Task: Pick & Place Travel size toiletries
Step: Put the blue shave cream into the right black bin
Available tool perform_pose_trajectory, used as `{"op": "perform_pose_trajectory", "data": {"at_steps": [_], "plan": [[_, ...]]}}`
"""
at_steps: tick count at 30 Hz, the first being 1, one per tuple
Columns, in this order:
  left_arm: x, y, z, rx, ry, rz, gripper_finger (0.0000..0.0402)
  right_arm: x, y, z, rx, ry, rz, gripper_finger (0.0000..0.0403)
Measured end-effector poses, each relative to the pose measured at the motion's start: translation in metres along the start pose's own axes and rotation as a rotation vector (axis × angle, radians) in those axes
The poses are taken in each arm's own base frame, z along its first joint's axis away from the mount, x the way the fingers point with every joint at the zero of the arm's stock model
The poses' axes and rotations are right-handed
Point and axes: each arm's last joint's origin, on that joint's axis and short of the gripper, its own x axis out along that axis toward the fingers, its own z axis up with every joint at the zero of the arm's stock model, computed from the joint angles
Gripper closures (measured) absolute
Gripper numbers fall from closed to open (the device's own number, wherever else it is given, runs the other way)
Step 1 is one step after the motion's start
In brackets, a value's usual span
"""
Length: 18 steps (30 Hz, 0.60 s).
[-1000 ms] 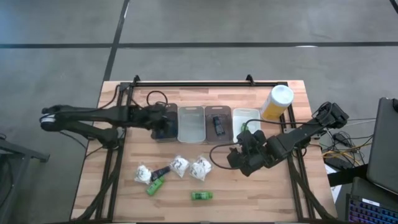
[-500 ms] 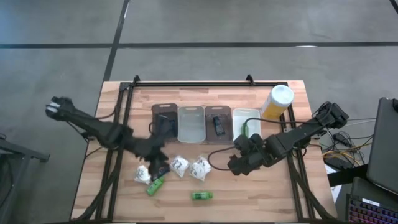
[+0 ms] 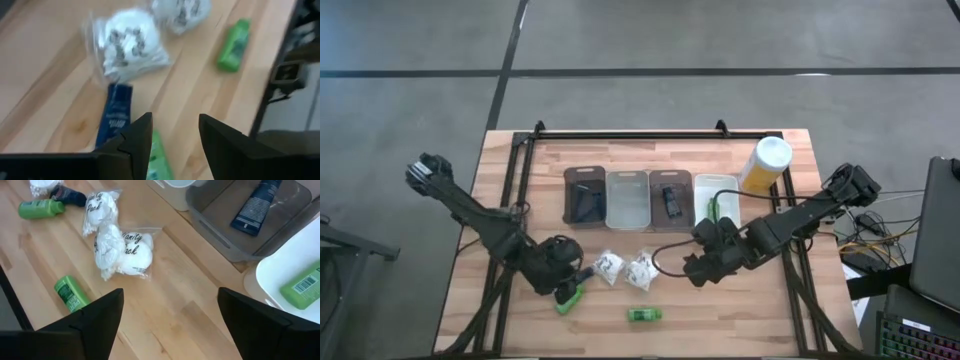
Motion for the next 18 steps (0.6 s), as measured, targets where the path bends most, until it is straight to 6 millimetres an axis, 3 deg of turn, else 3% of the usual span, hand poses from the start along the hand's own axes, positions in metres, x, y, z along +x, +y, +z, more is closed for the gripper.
{"op": "perform_pose_trajectory", "data": {"at_steps": [7, 18], "plan": [[0.016, 0.006, -0.006, 0.116, 0.067, 0.125, 0.0217, 0.001, -0.001, 0.002, 0.028, -0.004, -0.006, 0.006], [0.04, 0.009, -0.007, 0.314, 0.033, 0.254, 0.0119, 0.005, -0.005, 0.011, 0.112, -0.041, -0.034, 0.0039]]}}
